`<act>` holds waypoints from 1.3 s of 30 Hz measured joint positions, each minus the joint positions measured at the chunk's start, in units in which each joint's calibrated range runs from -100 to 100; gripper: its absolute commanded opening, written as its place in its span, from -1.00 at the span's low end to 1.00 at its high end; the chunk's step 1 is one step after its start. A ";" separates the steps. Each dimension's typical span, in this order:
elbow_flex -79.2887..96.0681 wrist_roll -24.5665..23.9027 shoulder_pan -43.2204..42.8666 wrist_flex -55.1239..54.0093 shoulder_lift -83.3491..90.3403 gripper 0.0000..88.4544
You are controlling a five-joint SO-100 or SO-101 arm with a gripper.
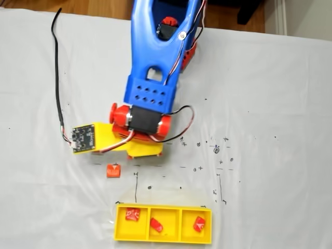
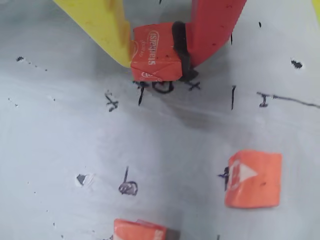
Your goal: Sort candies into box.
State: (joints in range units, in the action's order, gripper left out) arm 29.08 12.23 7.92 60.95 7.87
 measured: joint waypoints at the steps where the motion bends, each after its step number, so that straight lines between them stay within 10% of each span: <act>1: -0.77 -0.24 -0.70 0.40 0.85 -1.00; 39: -50.64 -13.82 -16.93 8.02 -23.43 -1.00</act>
State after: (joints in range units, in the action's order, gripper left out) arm -21.56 -1.59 -9.01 68.97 -15.57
